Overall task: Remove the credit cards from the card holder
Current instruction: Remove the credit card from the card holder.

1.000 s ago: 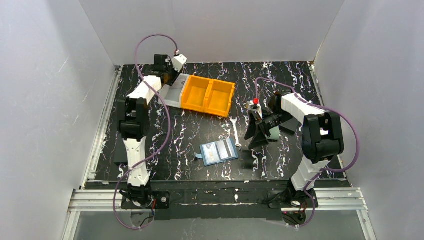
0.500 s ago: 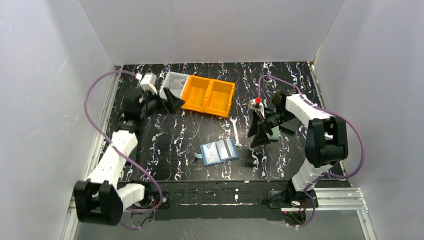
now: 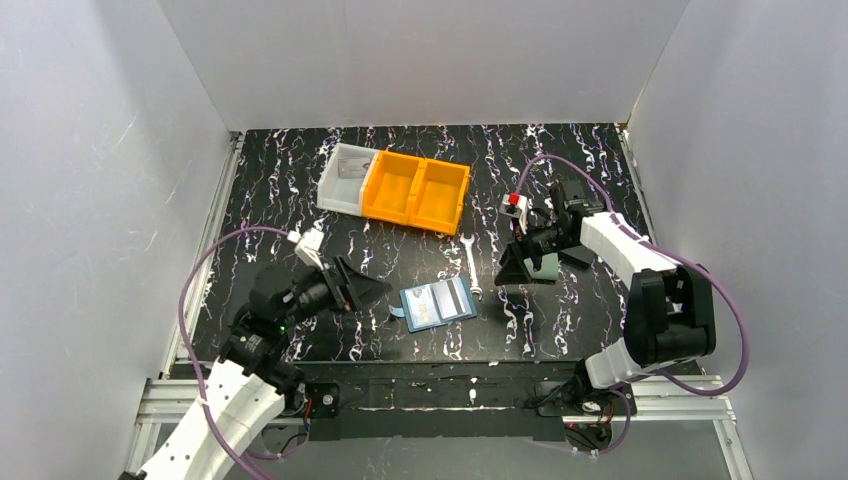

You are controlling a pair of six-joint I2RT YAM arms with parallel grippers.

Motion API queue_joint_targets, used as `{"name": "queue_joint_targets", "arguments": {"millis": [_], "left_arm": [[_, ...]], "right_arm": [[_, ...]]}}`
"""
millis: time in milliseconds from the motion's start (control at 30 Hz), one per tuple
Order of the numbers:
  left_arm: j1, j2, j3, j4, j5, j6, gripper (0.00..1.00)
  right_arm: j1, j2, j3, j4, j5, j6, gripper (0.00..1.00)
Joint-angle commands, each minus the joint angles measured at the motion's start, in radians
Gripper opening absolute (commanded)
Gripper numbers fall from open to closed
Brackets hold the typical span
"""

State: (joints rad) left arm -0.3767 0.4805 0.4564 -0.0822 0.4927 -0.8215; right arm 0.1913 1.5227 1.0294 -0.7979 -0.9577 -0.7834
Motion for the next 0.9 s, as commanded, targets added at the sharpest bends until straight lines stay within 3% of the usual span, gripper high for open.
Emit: {"name": "queue_joint_targets", "arguments": {"millis": [0, 167, 233, 300, 500, 600, 867], "left_arm": [[-0.153, 0.039, -0.044, -0.09, -0.145, -0.099, 0.86], [-0.361, 0.187, -0.009, -0.061, -0.348, -0.102, 0.86], [-0.419, 0.281, 0.016, -0.043, -0.41, -0.126, 0.81], [-0.457, 0.376, 0.026, 0.018, -0.43, -0.144, 0.69], [-0.509, 0.561, 0.035, 0.12, -0.519, -0.163, 0.54], [-0.512, 0.597, 0.03, 0.125, -0.554, -0.183, 0.48], [-0.513, 0.661, 0.022, 0.152, -0.582, -0.192, 0.42]], "right_arm": [[0.029, -0.085, -0.059, 0.249, 0.067, 0.242, 0.8], [0.109, -0.118, -0.078, 0.313, 0.127, 0.296, 0.74], [0.16, -0.118, -0.091, 0.36, 0.154, 0.333, 0.63], [0.222, -0.105, -0.097, 0.39, 0.19, 0.368, 0.48], [0.323, -0.023, -0.096, 0.459, 0.283, 0.489, 0.15], [0.349, 0.007, -0.09, 0.481, 0.3, 0.528, 0.11], [0.405, 0.091, -0.084, 0.51, 0.289, 0.568, 0.11]]}}
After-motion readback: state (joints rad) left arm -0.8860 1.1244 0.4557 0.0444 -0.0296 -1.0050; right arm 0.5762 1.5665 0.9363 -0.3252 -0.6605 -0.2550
